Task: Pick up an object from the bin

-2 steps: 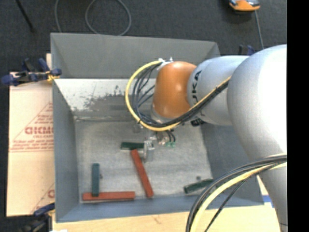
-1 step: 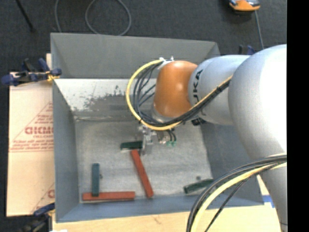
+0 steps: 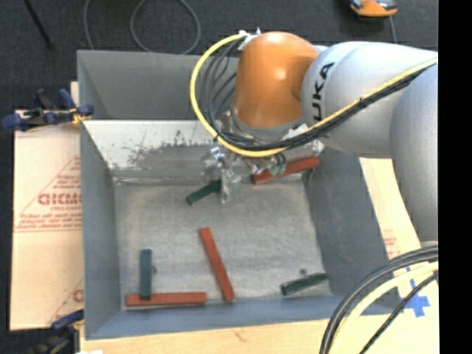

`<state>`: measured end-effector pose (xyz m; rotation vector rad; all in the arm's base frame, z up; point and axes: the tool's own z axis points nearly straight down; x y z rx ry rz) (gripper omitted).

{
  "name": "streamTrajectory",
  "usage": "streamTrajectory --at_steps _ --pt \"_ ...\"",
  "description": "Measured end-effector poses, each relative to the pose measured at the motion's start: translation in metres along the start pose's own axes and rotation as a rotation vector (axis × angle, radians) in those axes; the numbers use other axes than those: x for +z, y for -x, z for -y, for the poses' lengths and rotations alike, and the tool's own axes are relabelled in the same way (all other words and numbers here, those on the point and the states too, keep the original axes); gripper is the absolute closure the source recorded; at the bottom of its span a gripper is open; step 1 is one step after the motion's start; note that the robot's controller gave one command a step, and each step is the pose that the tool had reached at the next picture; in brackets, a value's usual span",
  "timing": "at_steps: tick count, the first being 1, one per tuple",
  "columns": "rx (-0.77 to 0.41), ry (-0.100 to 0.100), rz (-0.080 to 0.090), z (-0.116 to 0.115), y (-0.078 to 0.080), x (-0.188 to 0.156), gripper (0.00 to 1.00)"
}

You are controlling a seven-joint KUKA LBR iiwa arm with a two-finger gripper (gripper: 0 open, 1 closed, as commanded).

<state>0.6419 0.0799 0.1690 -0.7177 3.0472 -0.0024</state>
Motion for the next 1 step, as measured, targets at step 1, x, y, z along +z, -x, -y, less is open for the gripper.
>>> streamTrajectory --at_steps 1 --pt "0.005 0.001 -0.001 -0.0232 -0.0173 -0.0509 1.00"
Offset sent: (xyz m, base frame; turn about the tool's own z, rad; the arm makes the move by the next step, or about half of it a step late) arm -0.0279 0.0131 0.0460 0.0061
